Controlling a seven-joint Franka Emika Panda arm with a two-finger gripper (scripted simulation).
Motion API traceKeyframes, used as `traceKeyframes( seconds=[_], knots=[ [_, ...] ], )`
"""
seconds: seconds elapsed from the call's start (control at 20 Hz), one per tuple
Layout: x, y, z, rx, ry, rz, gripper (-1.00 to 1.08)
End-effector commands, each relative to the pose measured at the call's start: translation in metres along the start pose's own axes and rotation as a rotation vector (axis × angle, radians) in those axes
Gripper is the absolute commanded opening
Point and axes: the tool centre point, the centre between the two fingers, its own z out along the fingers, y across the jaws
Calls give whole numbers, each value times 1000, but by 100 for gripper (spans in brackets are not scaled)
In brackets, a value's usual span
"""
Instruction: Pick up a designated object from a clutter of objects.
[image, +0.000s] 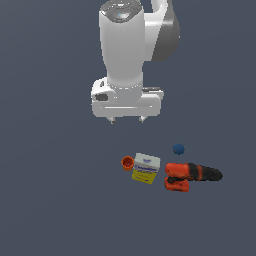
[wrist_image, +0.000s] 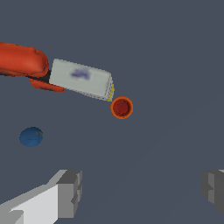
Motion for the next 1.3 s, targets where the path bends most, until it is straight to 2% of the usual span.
traceKeyframes(
  seconds=[0.0,0.8,1.25],
  knots=[
    [6,0,12,-3,1,3,100],
    [51,3,144,-26,15,32,100],
    [57,3,184,-29,19,39,100]
  ],
)
